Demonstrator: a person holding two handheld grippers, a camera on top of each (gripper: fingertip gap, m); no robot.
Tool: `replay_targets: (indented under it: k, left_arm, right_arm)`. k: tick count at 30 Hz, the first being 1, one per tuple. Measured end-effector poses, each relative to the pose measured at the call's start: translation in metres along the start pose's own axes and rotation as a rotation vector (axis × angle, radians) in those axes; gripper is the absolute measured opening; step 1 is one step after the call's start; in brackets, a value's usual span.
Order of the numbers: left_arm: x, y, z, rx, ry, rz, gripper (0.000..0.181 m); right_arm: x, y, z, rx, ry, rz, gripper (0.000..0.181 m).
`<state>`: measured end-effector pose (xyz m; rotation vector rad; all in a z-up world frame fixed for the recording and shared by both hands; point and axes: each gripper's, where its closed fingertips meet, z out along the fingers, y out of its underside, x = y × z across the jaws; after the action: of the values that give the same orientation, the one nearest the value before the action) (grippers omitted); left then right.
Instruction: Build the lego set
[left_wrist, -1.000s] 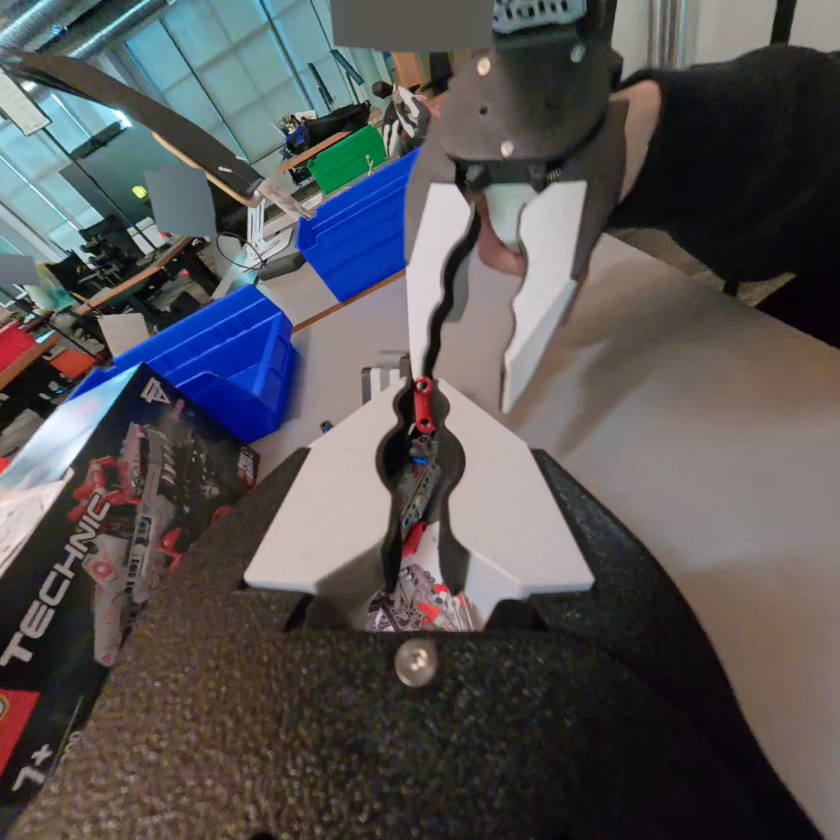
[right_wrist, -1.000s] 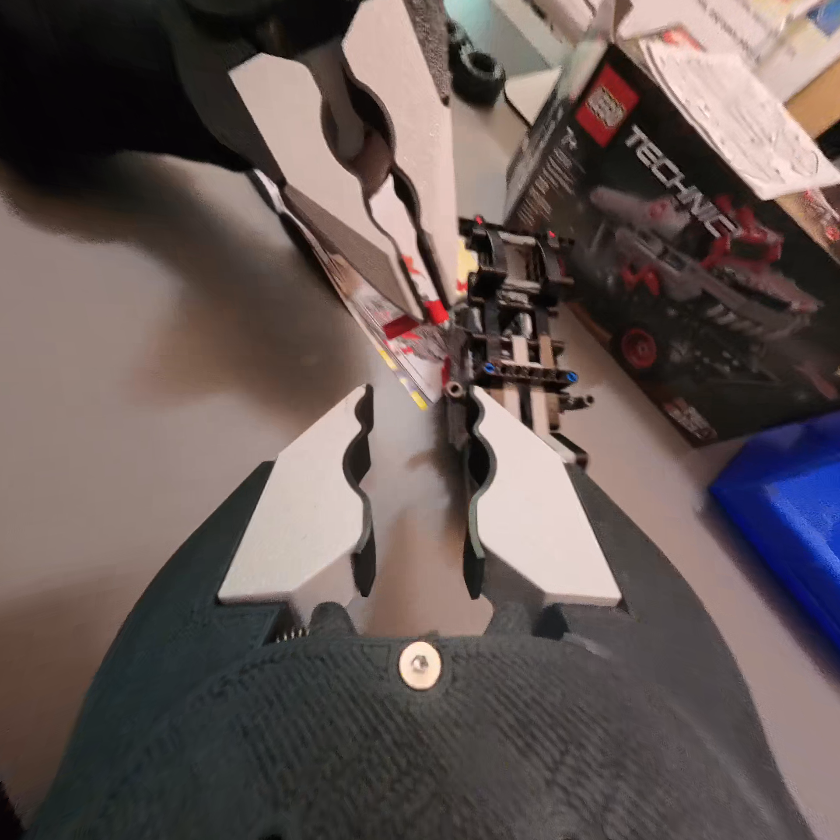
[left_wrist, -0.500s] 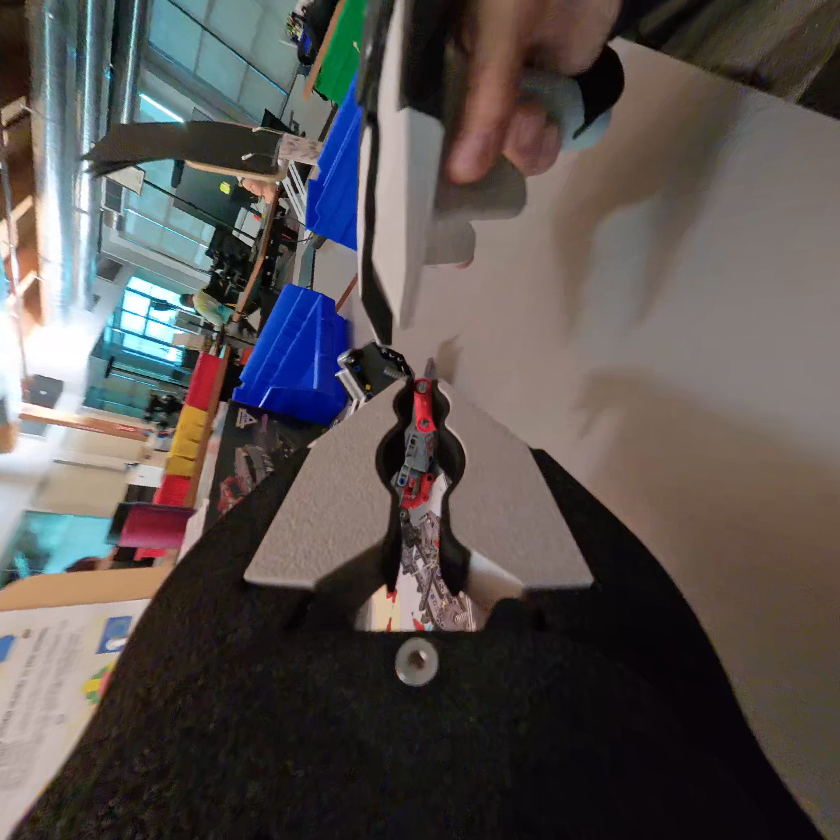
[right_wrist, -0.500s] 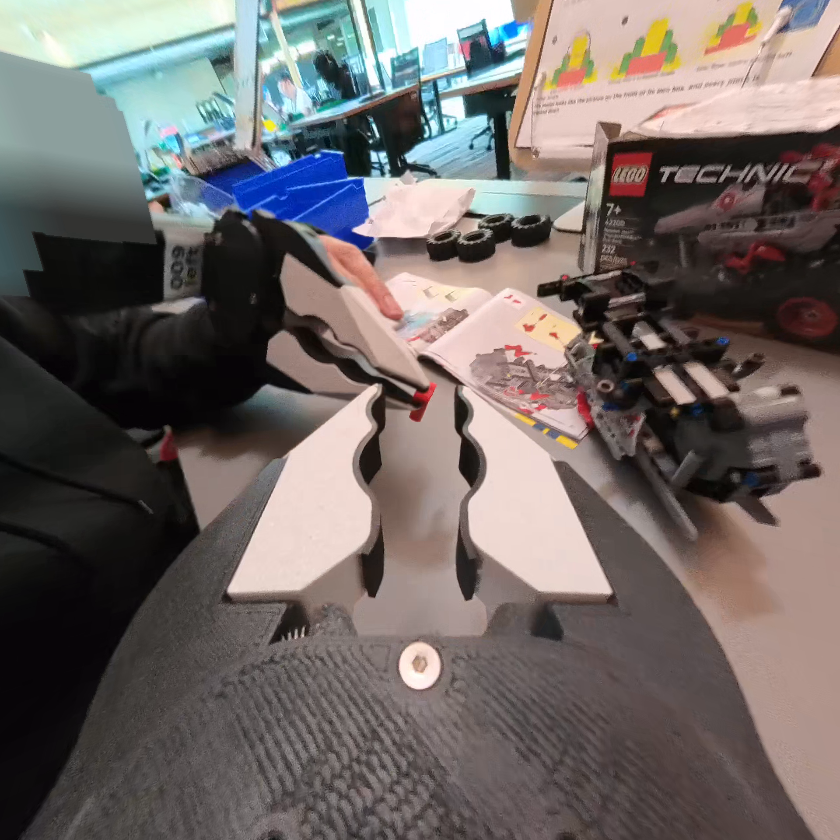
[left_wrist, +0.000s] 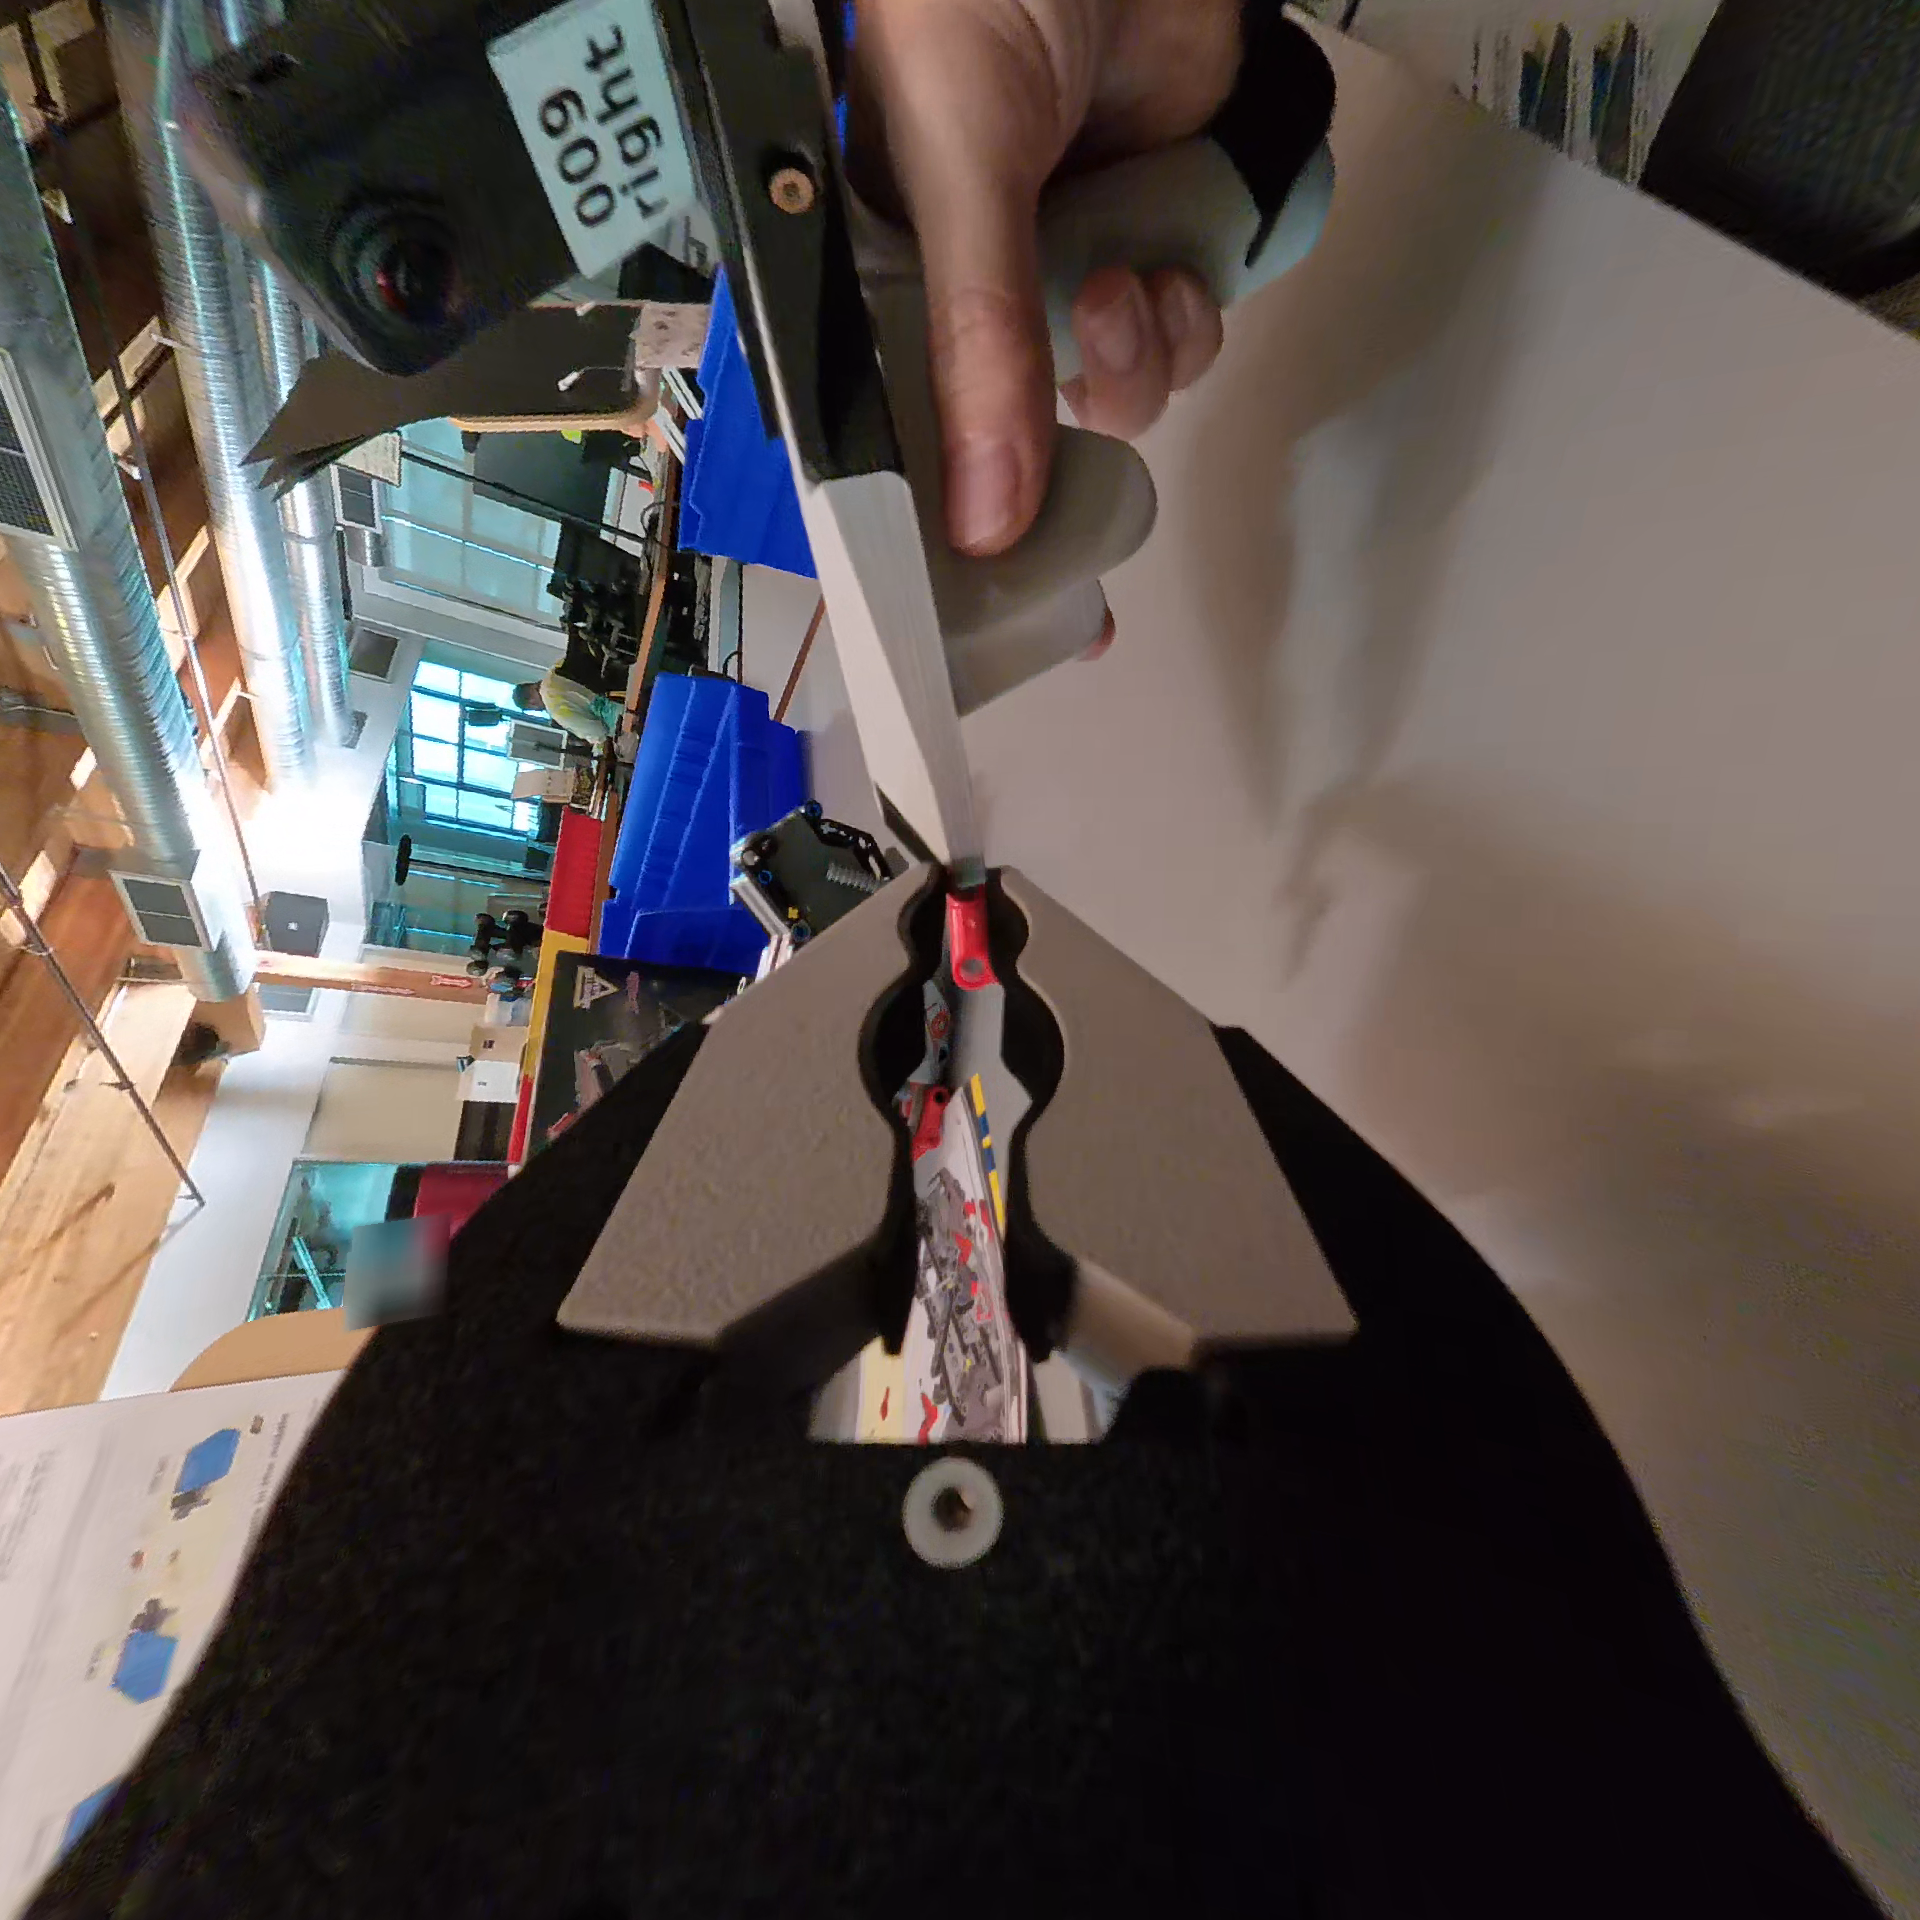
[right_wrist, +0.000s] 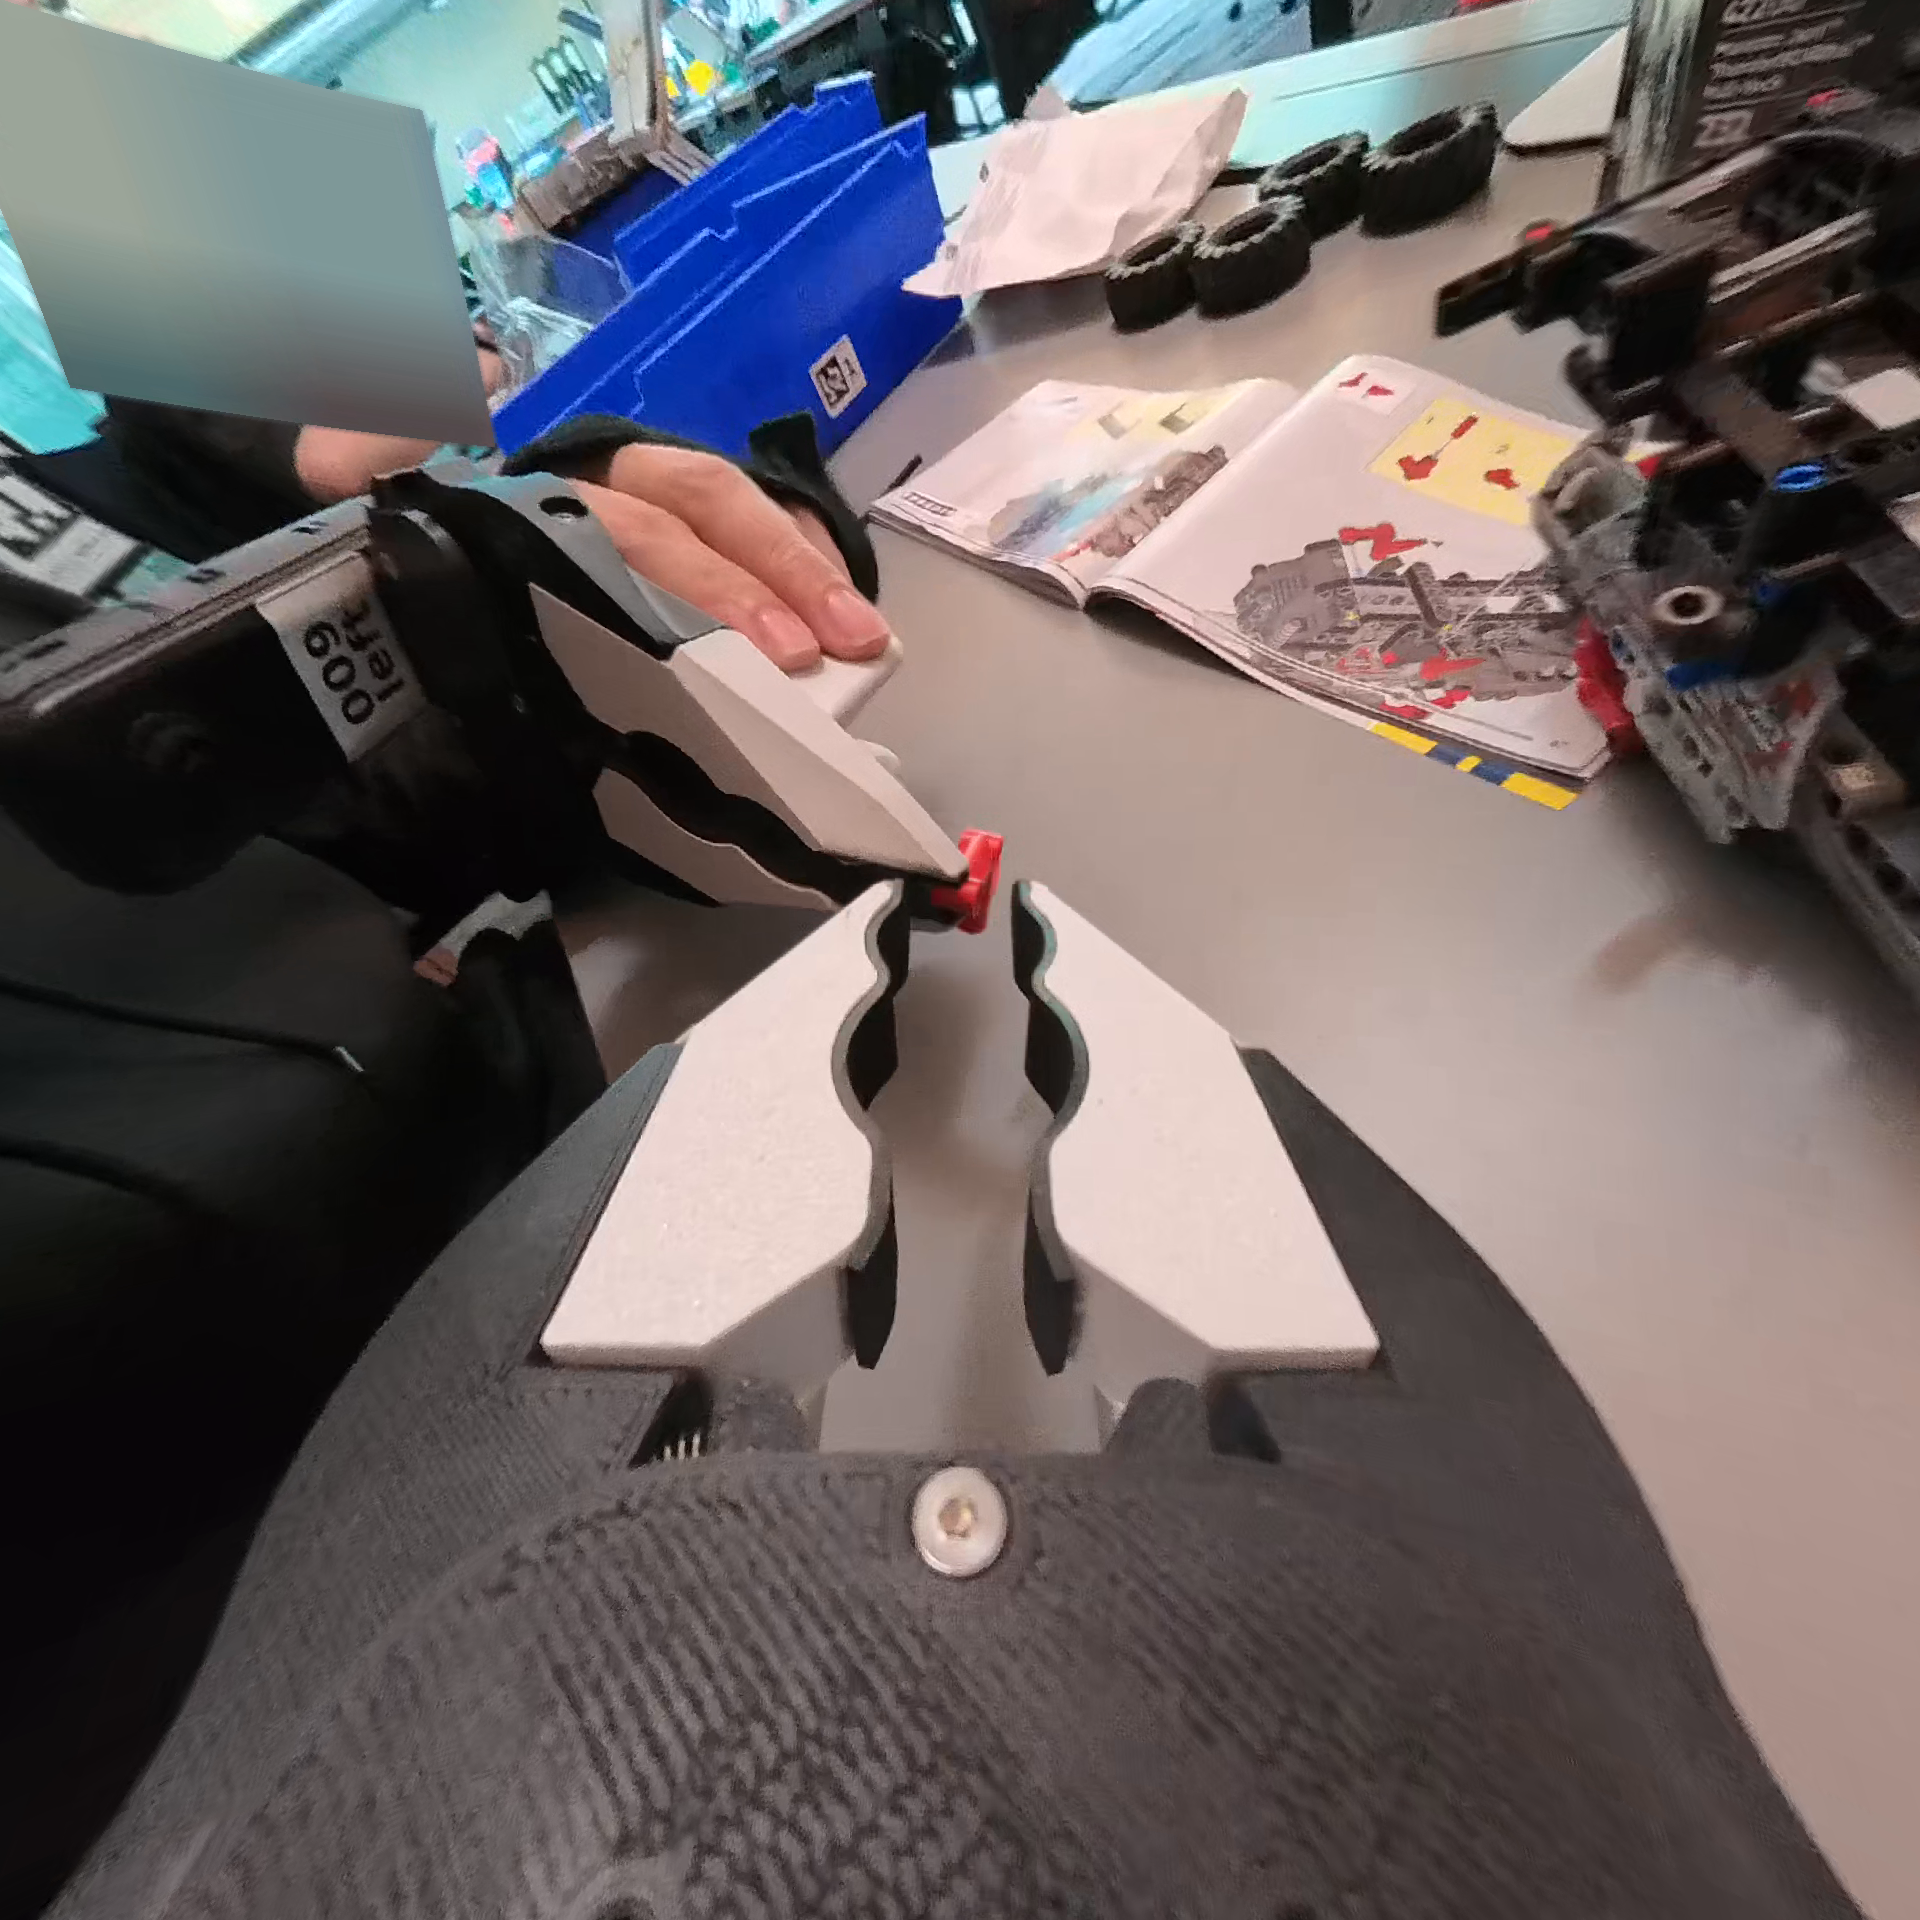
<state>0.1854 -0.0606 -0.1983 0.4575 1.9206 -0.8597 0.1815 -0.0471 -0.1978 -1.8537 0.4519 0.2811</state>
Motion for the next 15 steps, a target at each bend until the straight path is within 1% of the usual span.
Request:
replay_targets:
  k: [1,4,8,10,13,15]
  left_arm:
    - [-0.001,0.000,0.000,0.001,-0.007,-0.007,0.004]
    - [0.000,-0.003,0.000,0.030,-0.005,-0.034,0.005]
    - [0.000,-0.004,0.000,0.057,-0.015,-0.057,0.007]
    - [-0.006,-0.003,0.000,0.065,-0.046,-0.091,0.014]
    - [-0.016,0.000,-0.003,0.064,-0.084,-0.214,0.021]
    - [-0.019,0.004,-0.005,0.041,-0.087,-0.356,0.025]
  right_arm:
    - [-0.003,-0.001,0.001,0.008,-0.024,0.005,0.014]
    - [-0.007,0.000,0.000,0.021,-0.075,0.015,0.009]
    - [-0.007,0.001,0.000,0.043,-0.103,0.021,0.007]
    - [-0.005,-0.001,0.000,0.068,-0.111,0.039,0.007]
    - [0.003,-0.007,-0.003,0.115,-0.075,0.058,0.007]
    - [0.011,-0.013,-0.008,0.159,-0.030,0.072,0.007]
